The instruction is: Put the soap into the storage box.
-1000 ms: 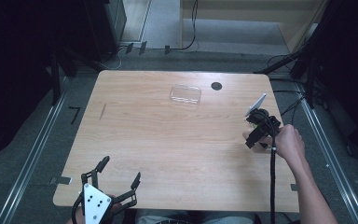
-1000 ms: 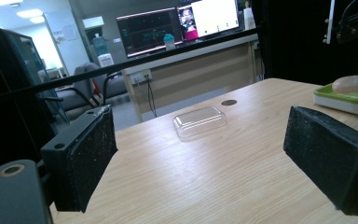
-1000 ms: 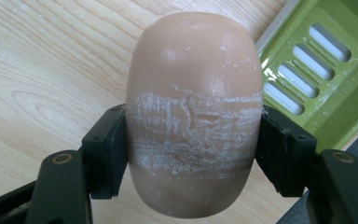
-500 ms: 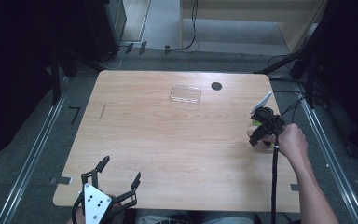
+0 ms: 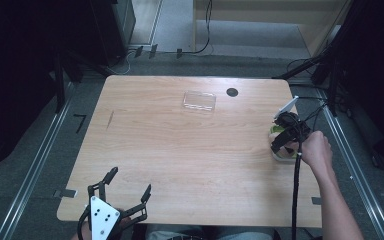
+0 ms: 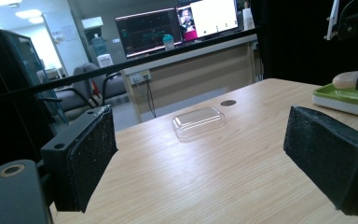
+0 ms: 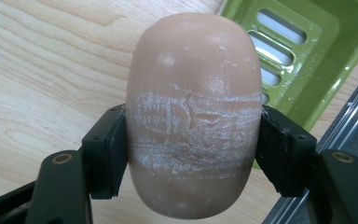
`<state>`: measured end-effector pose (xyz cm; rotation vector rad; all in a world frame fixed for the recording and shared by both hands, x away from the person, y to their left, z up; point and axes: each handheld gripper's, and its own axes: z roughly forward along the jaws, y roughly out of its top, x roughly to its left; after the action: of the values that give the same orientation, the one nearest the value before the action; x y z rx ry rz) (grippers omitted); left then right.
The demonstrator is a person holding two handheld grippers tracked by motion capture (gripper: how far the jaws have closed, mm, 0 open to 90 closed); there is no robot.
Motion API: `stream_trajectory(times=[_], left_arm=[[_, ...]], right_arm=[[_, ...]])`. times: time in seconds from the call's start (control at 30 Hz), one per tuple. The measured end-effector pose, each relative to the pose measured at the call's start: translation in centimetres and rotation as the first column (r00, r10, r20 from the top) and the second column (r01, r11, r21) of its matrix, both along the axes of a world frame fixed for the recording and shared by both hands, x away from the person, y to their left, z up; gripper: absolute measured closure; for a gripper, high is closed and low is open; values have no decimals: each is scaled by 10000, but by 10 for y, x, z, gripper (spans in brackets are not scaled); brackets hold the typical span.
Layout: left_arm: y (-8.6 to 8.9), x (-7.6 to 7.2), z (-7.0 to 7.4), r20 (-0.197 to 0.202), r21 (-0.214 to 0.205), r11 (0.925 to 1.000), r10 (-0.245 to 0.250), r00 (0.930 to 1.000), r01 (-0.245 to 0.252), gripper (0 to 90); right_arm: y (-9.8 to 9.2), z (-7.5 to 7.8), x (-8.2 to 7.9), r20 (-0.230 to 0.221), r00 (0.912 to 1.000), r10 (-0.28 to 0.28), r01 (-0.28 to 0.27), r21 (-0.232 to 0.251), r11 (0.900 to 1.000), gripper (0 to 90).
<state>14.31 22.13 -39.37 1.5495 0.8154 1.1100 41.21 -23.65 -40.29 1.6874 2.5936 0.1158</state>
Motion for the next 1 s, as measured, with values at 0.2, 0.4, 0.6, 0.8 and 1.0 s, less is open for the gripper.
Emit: stream_trajectory(times=[0.2, 0.4, 0.6, 0.8, 1.0], left_arm=[[0, 1, 0, -8, 15, 10000, -13, 10000, 13, 99], [0, 1, 0, -11, 37, 10000, -19, 10000, 19, 99], [0, 1, 0, -9, 46, 10000, -28, 10000, 28, 99], [-1, 1, 0, -15, 26, 10000, -39, 10000, 39, 99], [-1, 1, 0, -22, 10, 10000, -34, 10000, 34, 99]], right_arm=[[-7, -2, 7, 5, 9995, -303, 303, 9, 9995, 333], [-12, -4, 11, 38, 9984, -570, 570, 104, 9983, 333], [-16, -5, 13, 89, 9971, -758, 756, 142, 9970, 333], [-18, -8, 18, 78, 9949, -1009, 1007, 212, 9947, 333], [-22, -11, 24, 98, 9915, -1295, 1292, 244, 9913, 333]])
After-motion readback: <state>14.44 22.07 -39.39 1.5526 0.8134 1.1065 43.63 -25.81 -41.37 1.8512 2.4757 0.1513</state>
